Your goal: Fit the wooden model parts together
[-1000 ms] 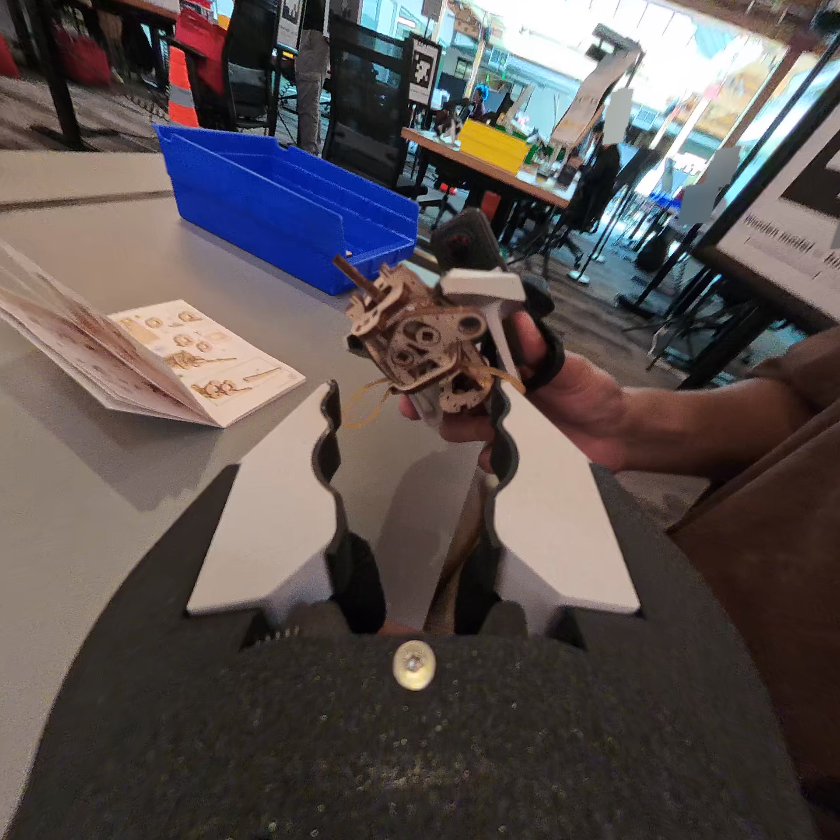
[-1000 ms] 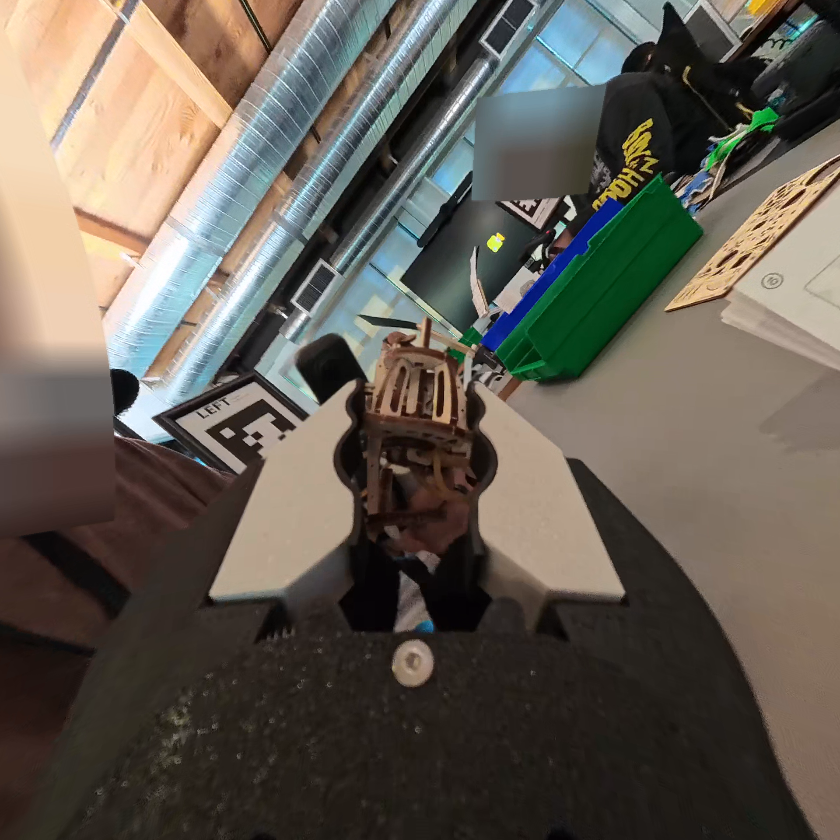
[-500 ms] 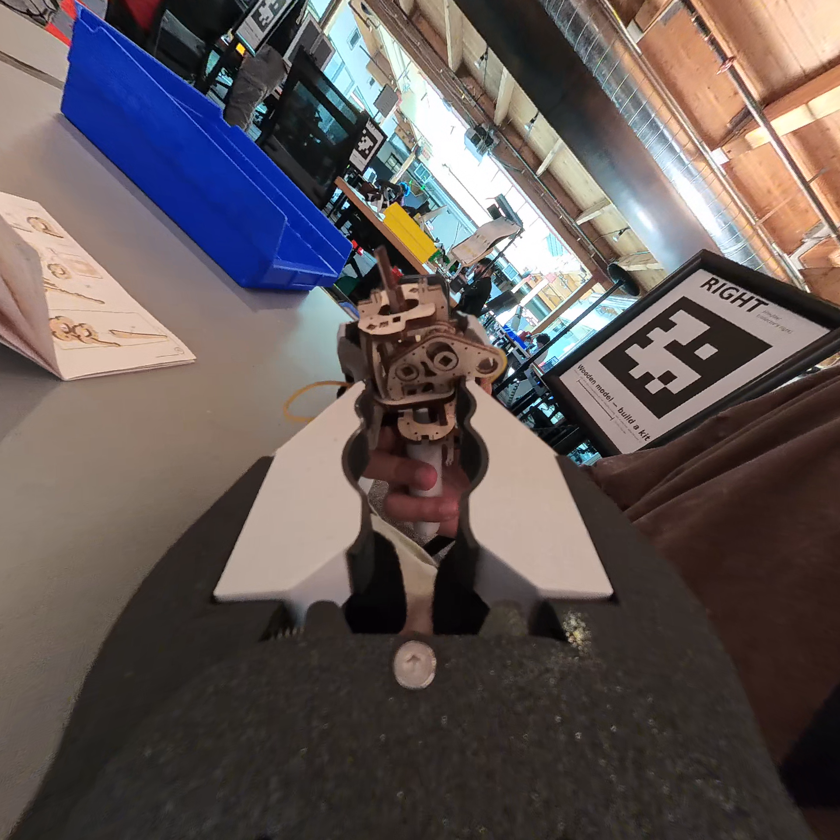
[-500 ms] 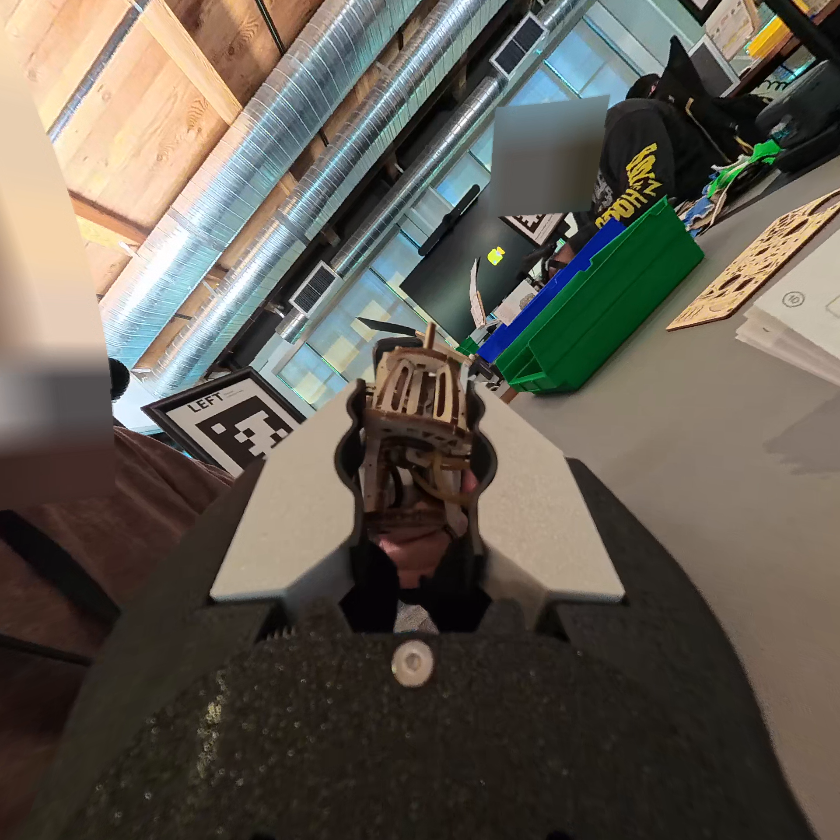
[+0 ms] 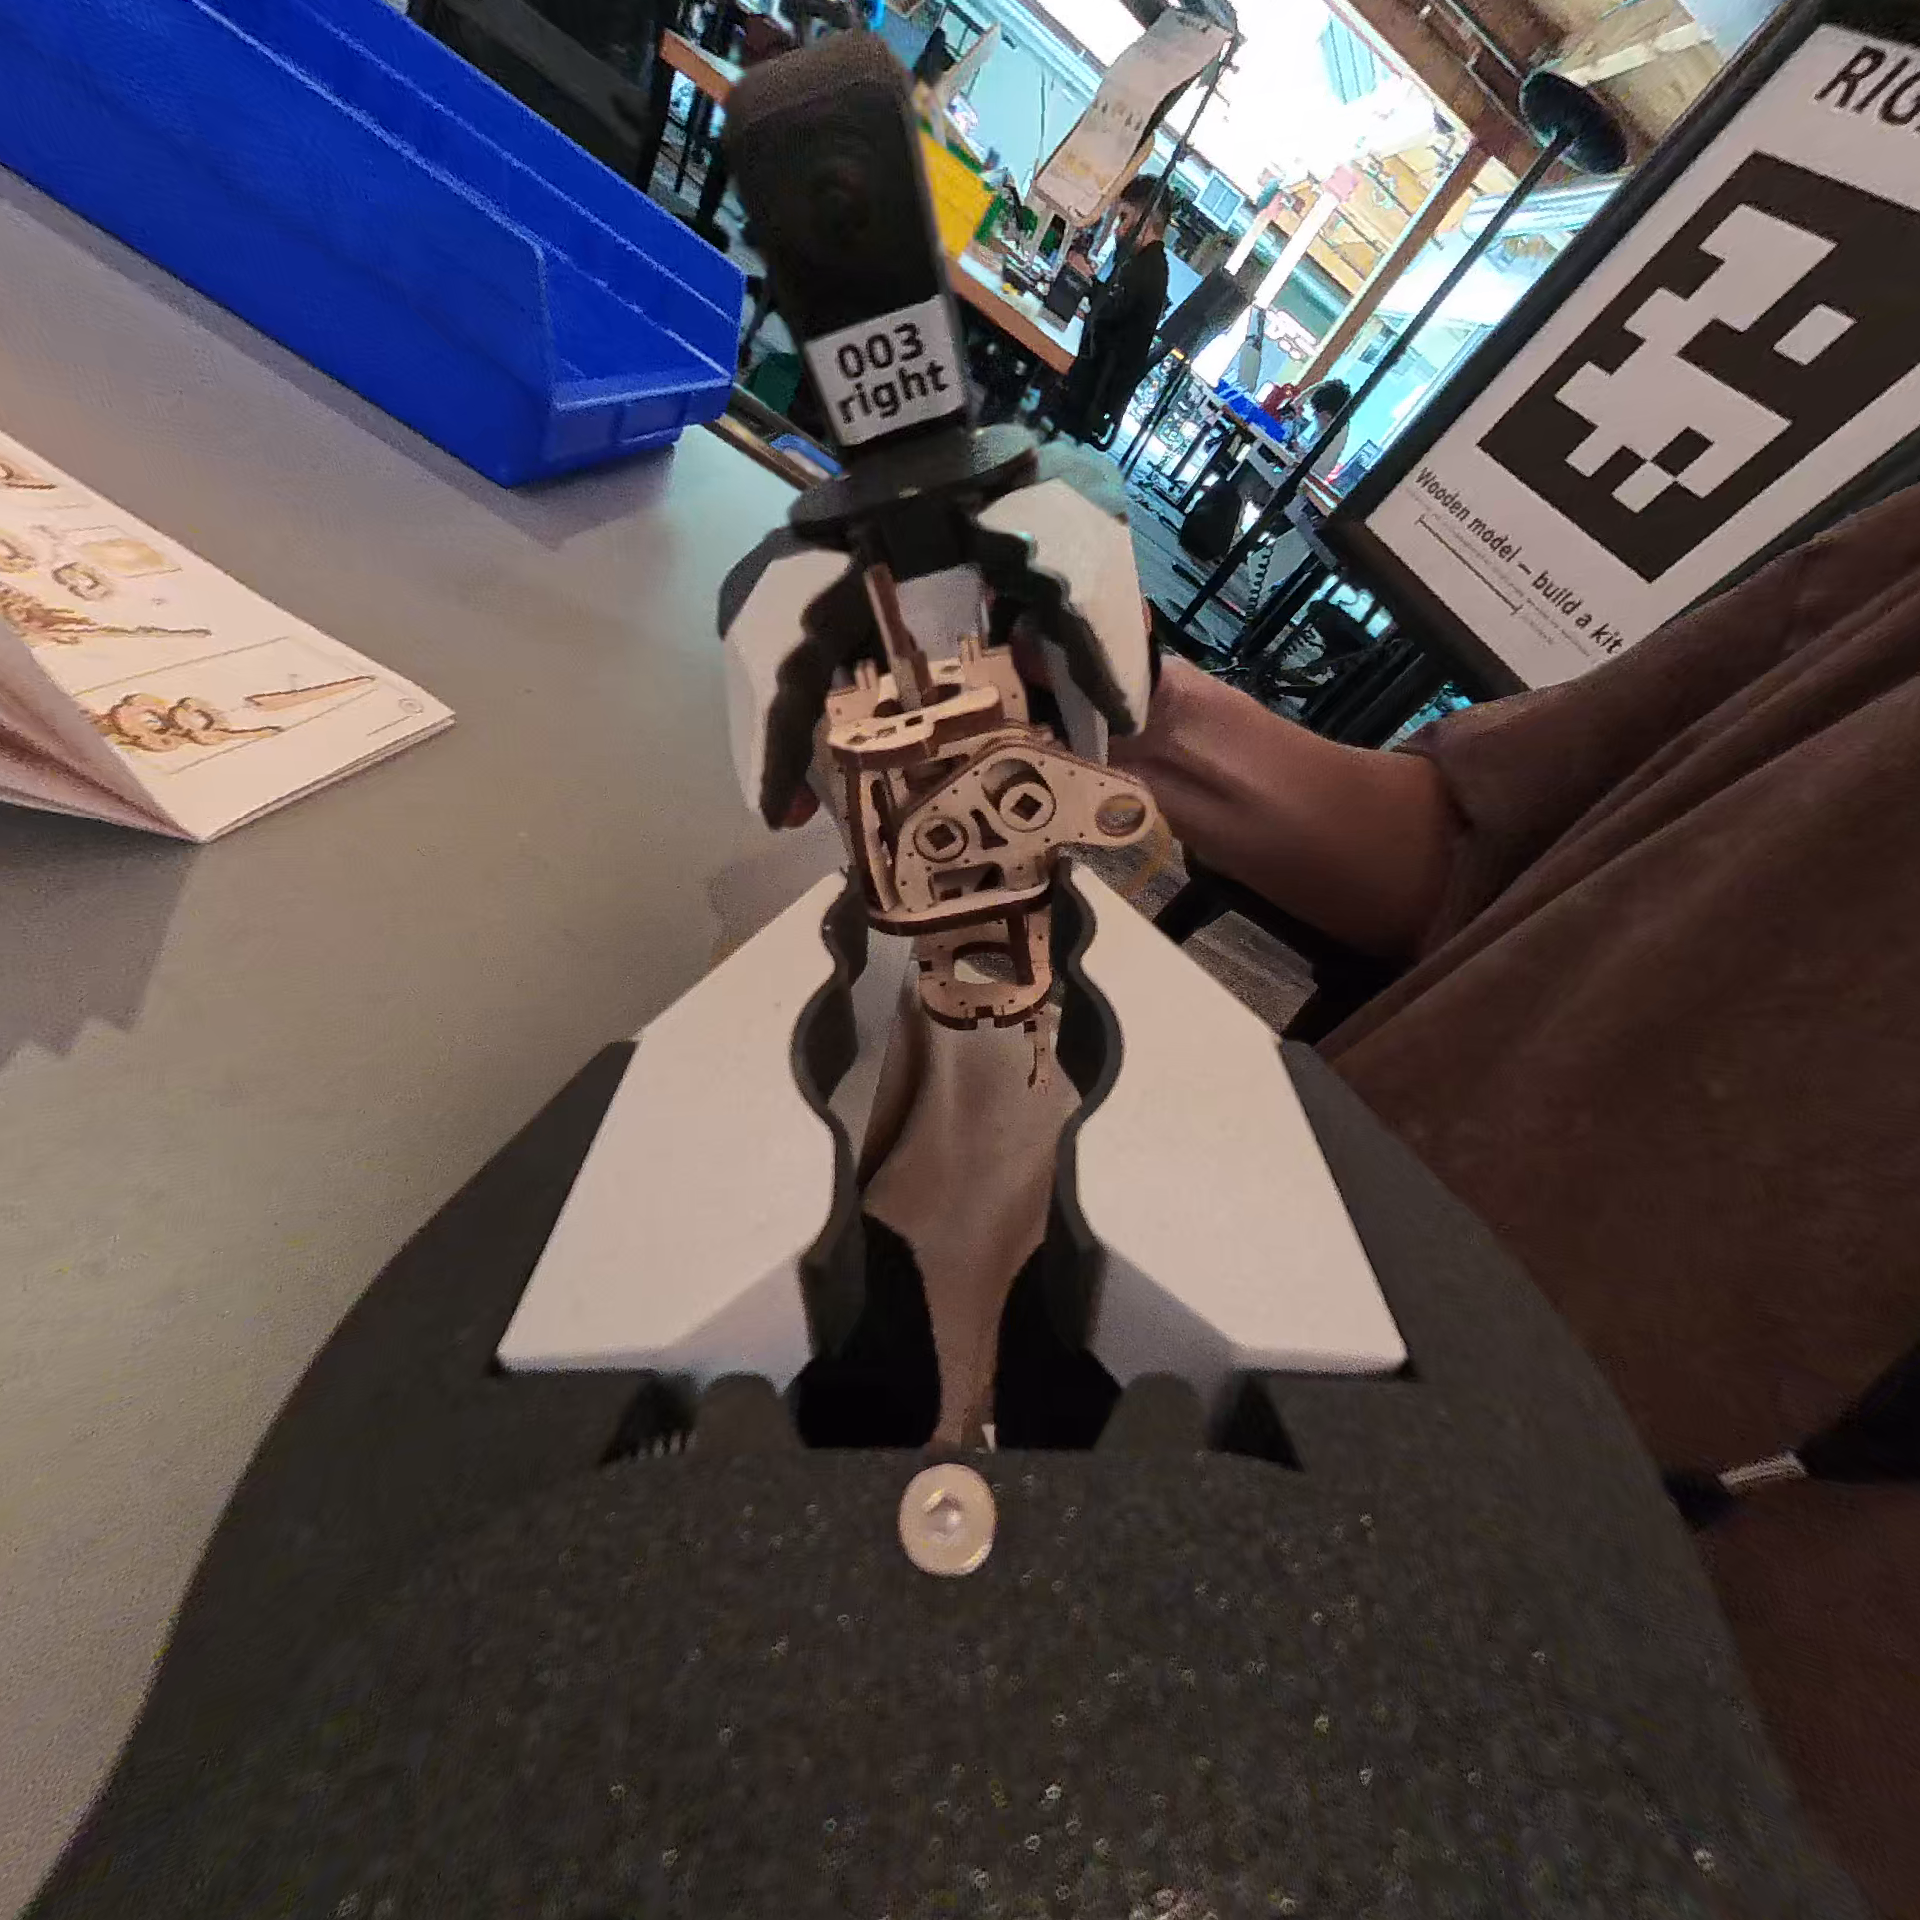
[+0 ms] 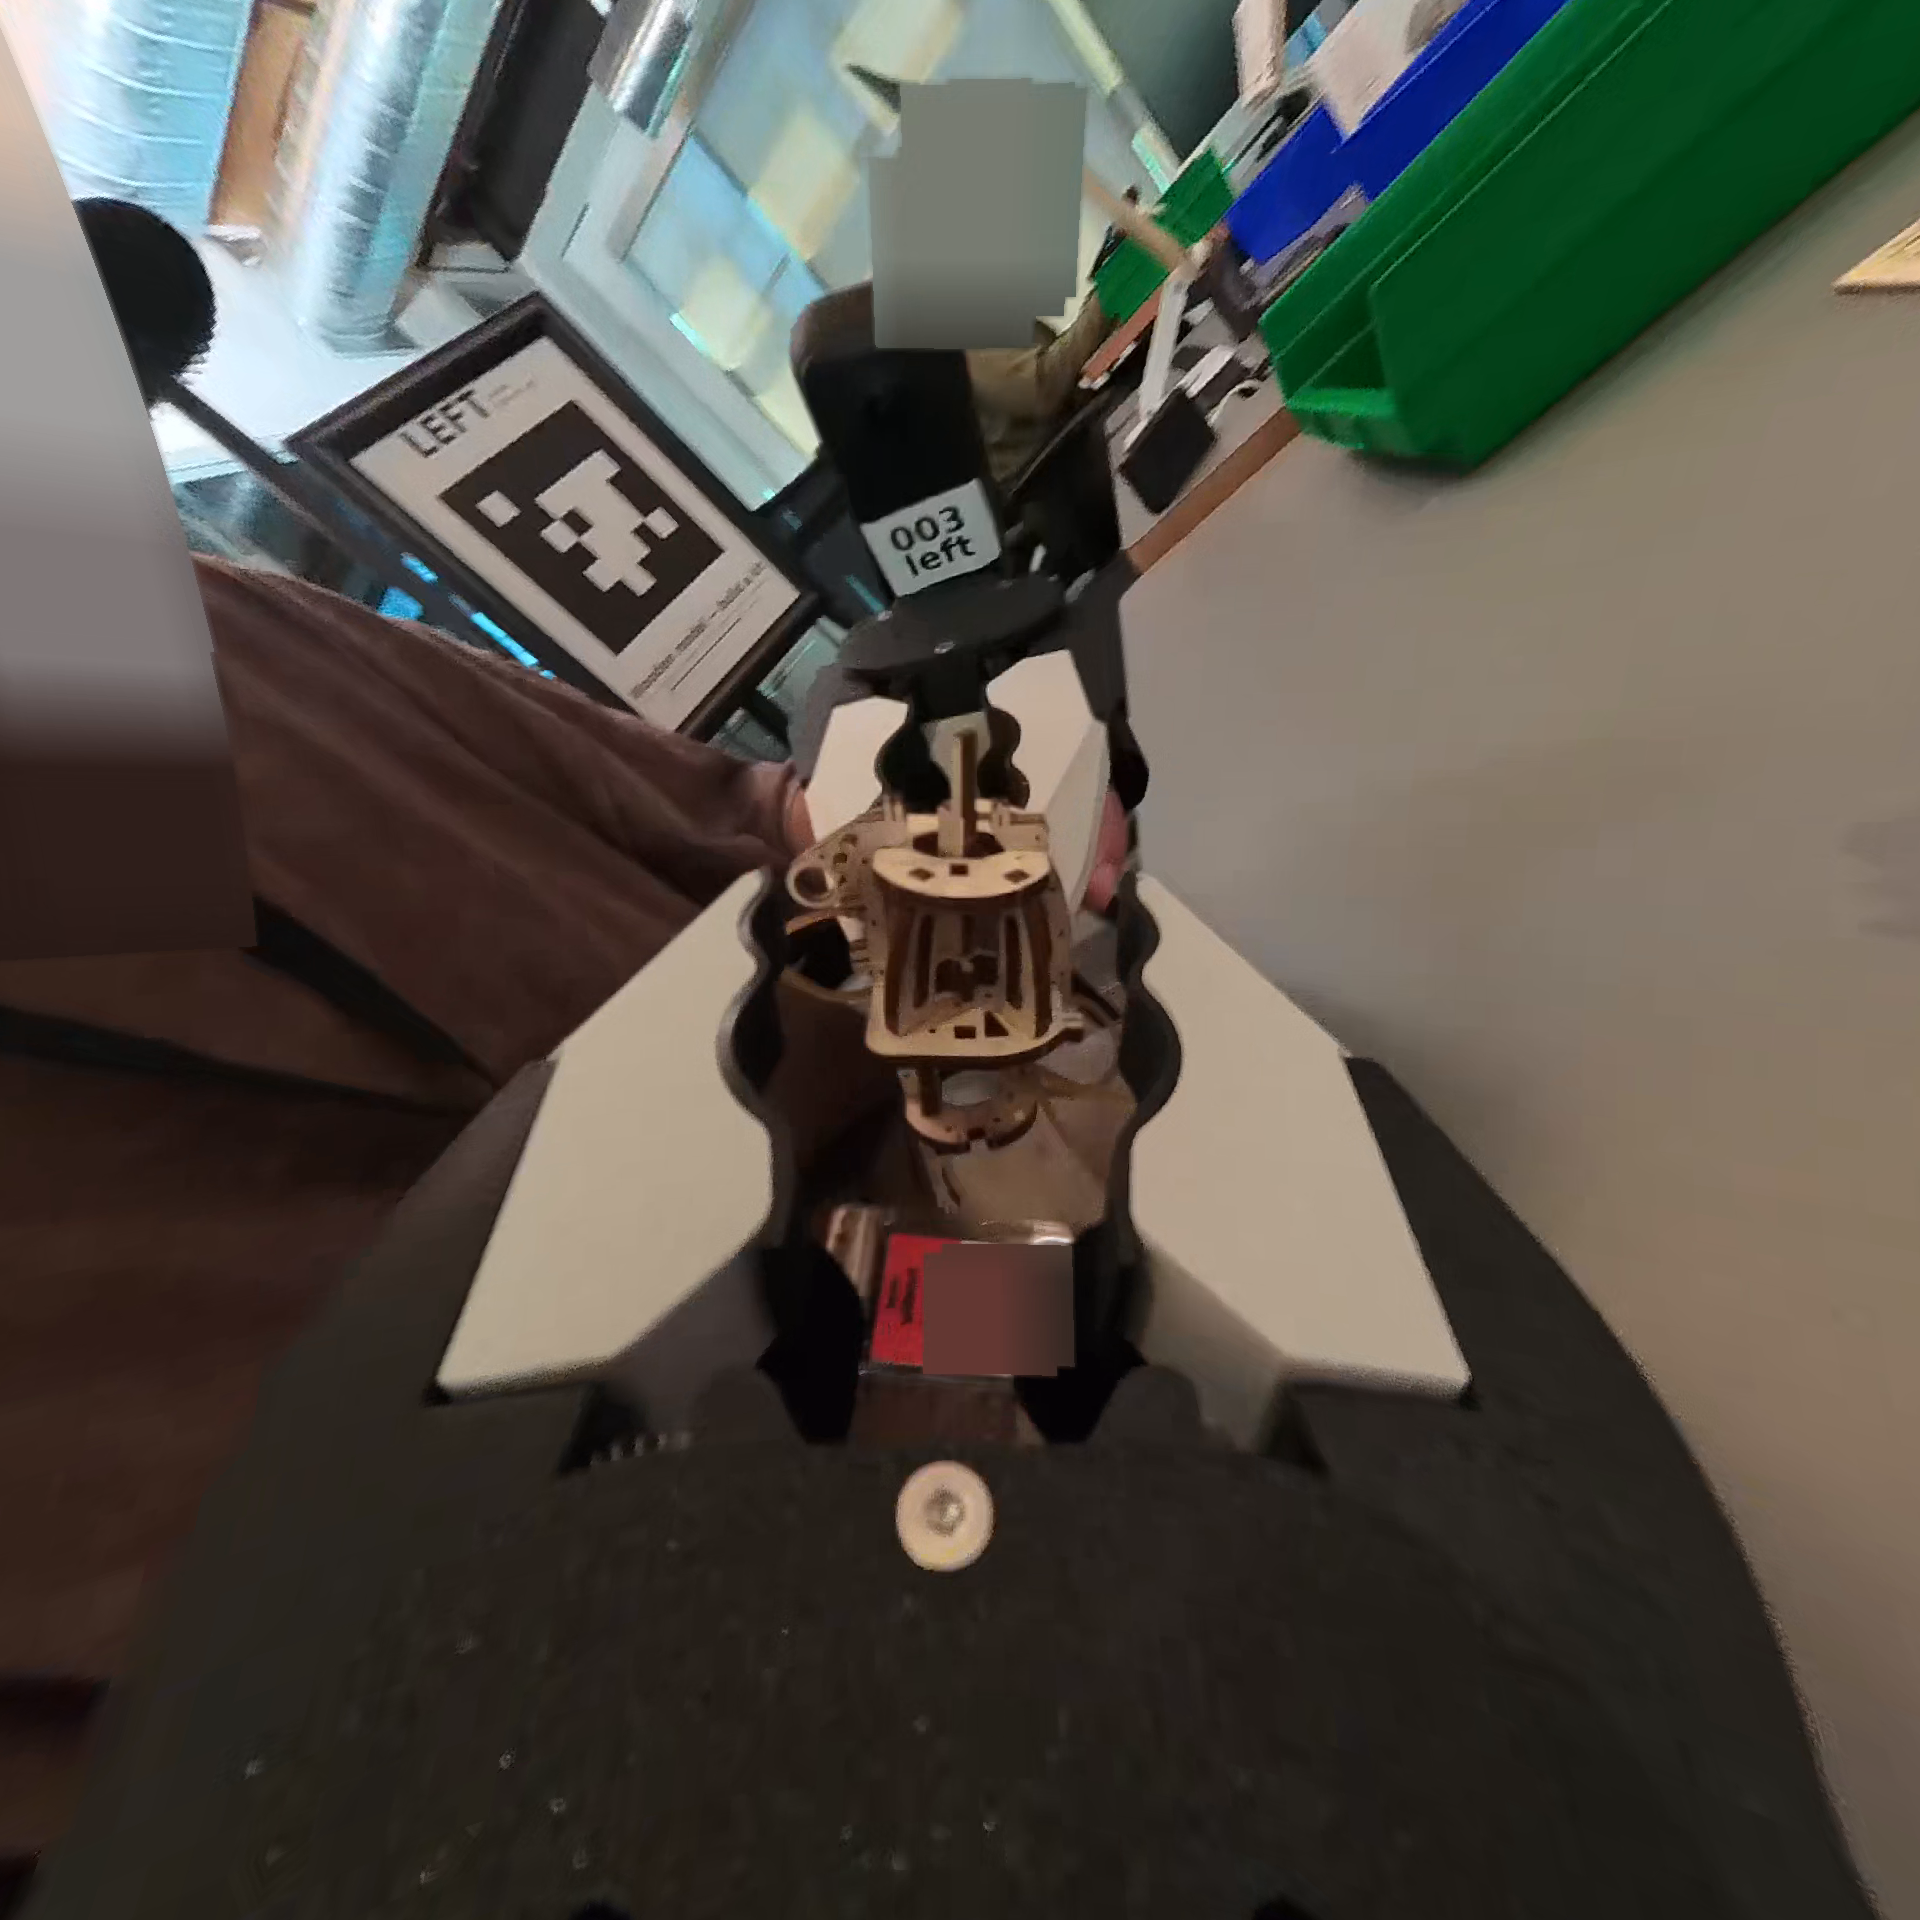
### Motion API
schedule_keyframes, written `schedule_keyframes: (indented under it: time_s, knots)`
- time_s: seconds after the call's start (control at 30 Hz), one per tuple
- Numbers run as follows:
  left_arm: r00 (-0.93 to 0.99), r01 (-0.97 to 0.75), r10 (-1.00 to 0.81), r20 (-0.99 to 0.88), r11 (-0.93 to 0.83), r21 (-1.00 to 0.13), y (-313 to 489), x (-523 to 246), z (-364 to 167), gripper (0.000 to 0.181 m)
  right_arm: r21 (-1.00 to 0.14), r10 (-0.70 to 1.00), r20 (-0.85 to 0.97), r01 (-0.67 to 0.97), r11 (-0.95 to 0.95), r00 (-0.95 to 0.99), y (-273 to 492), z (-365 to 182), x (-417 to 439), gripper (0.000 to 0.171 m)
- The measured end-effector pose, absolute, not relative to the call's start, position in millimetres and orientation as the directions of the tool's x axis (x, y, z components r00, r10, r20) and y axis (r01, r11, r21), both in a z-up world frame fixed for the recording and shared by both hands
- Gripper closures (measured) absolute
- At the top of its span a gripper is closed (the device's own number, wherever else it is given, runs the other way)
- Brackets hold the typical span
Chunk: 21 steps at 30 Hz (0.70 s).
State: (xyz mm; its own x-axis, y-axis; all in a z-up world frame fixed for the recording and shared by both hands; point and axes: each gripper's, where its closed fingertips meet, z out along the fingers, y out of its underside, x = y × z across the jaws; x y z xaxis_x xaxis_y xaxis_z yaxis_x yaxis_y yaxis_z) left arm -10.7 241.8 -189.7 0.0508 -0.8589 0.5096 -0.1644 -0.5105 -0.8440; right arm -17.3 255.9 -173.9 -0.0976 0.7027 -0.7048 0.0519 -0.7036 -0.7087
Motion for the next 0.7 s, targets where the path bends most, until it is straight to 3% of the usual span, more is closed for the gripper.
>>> schedule_keyframes:
  time_s: [0.4, 0.7]
  knots:
    - [0.061, -0.161, -0.868, 0.493, -0.496, -0.853, 238, -2, -190, 0.148, -0.643, 0.643, -0.743, -0.069, -0.763, -0.186, 253, -166, -27, 0.122]
    - [0.089, -0.124, -0.913, 0.398, -0.407, -0.905, 235, 2, -179, 0.148, -0.674, 0.7, -0.687, -0.189, -0.714, -0.194, 251, -150, -28, 0.128]
